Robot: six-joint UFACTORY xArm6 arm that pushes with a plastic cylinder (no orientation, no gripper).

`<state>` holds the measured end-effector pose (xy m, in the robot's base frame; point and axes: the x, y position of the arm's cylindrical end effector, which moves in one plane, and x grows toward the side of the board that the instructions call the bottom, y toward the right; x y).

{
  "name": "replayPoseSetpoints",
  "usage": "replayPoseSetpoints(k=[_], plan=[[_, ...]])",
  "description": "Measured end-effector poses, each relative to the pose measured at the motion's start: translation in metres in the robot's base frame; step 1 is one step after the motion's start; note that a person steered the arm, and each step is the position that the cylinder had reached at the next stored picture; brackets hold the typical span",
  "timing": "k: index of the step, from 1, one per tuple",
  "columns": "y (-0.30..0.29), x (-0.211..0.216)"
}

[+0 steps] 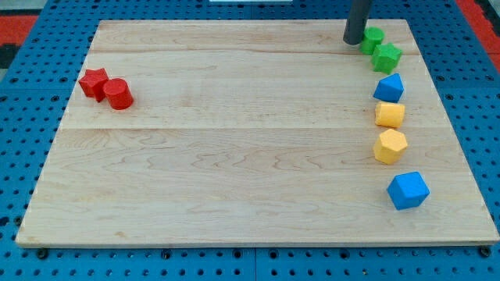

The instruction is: Push the red circle to top center

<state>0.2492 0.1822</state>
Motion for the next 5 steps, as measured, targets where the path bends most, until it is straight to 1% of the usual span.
replayPoseSetpoints(k=[1, 2, 3, 4, 5], plan=[[0.018, 0.001], [-0.008, -0.004], [-0.1, 0.002], [-0.143, 0.118], [-0.206, 0.198]])
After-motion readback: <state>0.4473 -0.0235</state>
